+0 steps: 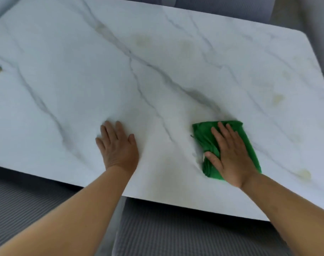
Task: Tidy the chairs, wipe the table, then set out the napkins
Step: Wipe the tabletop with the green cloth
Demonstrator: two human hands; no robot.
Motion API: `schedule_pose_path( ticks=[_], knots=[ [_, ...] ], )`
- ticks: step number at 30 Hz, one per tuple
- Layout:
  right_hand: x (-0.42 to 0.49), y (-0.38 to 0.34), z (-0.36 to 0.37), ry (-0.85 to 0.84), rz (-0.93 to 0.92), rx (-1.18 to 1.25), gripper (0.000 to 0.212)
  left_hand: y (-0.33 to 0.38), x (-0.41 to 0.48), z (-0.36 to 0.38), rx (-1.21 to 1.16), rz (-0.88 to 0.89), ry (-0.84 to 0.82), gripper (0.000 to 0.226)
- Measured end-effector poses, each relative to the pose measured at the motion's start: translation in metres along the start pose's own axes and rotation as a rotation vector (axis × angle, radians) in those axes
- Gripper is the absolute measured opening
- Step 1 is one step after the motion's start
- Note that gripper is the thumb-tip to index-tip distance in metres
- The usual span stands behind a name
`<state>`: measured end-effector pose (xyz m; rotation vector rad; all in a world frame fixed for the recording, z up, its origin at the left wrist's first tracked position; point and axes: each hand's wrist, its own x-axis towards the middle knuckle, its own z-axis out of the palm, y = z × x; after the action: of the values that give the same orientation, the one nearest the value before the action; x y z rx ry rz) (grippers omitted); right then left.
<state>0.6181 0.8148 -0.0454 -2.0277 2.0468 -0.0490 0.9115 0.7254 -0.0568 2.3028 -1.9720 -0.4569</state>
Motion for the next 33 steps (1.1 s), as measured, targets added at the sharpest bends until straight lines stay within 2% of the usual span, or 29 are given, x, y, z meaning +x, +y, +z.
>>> schedule_pose_path(
  ticks=[3,5,6,8,11,13,15,16,18,21,22,24,27,29,31,33],
  knots=[
    [0.081,0.022,-0.004,0.106,0.179,0.077,0.077,0.000,-0.001,0.014,0.067,-0.022,0.036,0.060],
    [0.136,0.006,-0.009,0.129,0.267,0.073,0.070,-0.002,0.000,0.012,0.069,-0.017,0.053,0.060],
    [0.159,-0.013,-0.009,0.111,0.254,0.064,0.067,-0.003,0.001,0.010,0.068,-0.011,0.060,0.059],
    [0.177,-0.058,0.001,0.080,0.085,0.050,0.063,-0.002,0.004,0.010,0.065,-0.006,0.072,0.058],
    [0.122,-0.104,0.016,0.038,-0.289,0.016,0.059,-0.002,0.001,0.006,0.041,-0.008,0.082,0.056],
    [0.075,-0.086,0.017,-0.022,-0.453,0.031,0.058,-0.002,0.001,0.005,0.017,-0.013,0.088,0.056],
    [0.065,-0.048,0.011,-0.024,-0.515,0.010,0.058,0.000,0.002,0.006,0.010,-0.010,0.093,0.056],
    [0.079,-0.031,0.005,-0.010,-0.479,-0.026,0.059,0.000,0.003,0.006,0.005,-0.013,0.100,0.056],
    [0.127,-0.009,-0.009,0.045,-0.280,-0.083,0.061,0.001,0.003,0.005,0.001,-0.011,0.104,0.057],
    [0.229,-0.021,-0.024,0.095,0.043,-0.055,0.063,0.000,0.001,0.008,0.014,-0.009,0.106,0.057],
    [0.258,-0.038,-0.026,0.097,0.092,-0.036,0.063,0.000,0.001,0.009,0.015,-0.009,0.109,0.057],
    [0.296,-0.088,-0.018,0.090,0.067,-0.009,0.063,0.000,0.001,0.010,0.017,-0.012,0.118,0.058],
    [0.272,-0.179,0.007,0.051,-0.214,0.000,0.059,0.001,0.001,0.009,0.017,-0.023,0.096,0.063],
    [0.215,-0.199,0.017,0.031,-0.423,0.003,0.055,0.003,0.001,0.006,0.004,-0.032,0.083,0.062],
    [0.169,-0.168,0.018,0.046,-0.467,0.055,0.052,0.004,0.001,0.004,0.001,-0.029,0.076,0.060],
    [0.153,-0.107,0.008,0.077,-0.373,0.037,0.057,0.003,0.000,0.005,0.004,-0.023,0.082,0.062]
  ],
)
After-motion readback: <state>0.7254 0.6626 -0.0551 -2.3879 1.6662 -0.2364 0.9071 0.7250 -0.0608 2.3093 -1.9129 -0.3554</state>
